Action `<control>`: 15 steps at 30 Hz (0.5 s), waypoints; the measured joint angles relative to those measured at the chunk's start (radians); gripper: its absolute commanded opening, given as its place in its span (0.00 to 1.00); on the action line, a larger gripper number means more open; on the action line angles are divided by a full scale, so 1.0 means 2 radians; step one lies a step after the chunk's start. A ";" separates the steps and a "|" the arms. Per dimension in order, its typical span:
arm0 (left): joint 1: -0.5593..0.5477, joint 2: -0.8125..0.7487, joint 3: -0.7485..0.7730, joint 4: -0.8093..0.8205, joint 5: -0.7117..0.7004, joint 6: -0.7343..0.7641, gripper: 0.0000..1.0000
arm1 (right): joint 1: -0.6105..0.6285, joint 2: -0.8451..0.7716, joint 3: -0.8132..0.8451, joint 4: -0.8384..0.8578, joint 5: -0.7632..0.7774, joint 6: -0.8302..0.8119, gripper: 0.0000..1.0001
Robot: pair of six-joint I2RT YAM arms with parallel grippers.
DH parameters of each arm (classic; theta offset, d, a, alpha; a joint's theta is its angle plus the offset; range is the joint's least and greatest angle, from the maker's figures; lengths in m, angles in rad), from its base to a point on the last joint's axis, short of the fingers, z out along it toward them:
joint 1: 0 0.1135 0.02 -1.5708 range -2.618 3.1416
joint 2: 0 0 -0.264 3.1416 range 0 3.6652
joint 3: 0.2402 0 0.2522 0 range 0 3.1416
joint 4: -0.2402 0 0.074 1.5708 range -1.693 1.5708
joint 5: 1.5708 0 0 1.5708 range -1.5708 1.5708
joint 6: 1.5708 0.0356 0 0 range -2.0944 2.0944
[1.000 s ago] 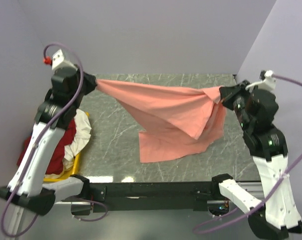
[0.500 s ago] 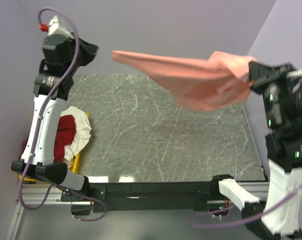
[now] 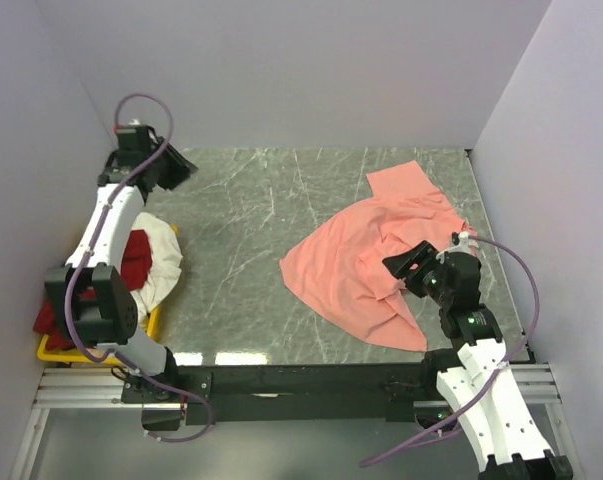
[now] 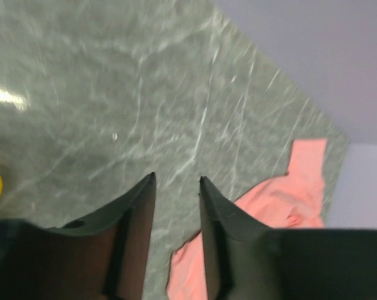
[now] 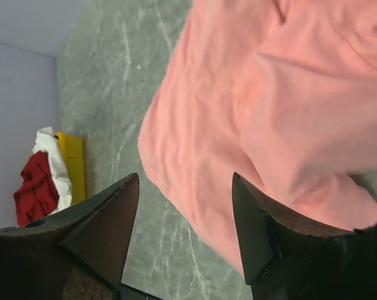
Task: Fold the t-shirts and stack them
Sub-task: Flatten the tshirt out
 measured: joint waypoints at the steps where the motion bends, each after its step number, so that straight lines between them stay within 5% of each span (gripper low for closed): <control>1: -0.011 -0.001 -0.014 0.000 -0.004 0.001 0.42 | 0.000 0.000 0.000 -0.001 0.000 -0.002 0.68; 10: -0.296 -0.112 -0.212 0.083 -0.083 -0.018 0.41 | 0.000 0.002 0.027 0.013 0.030 -0.032 0.68; 15: -0.399 -0.053 -0.245 0.101 -0.148 -0.040 0.40 | 0.000 0.038 0.042 0.012 0.046 -0.044 0.68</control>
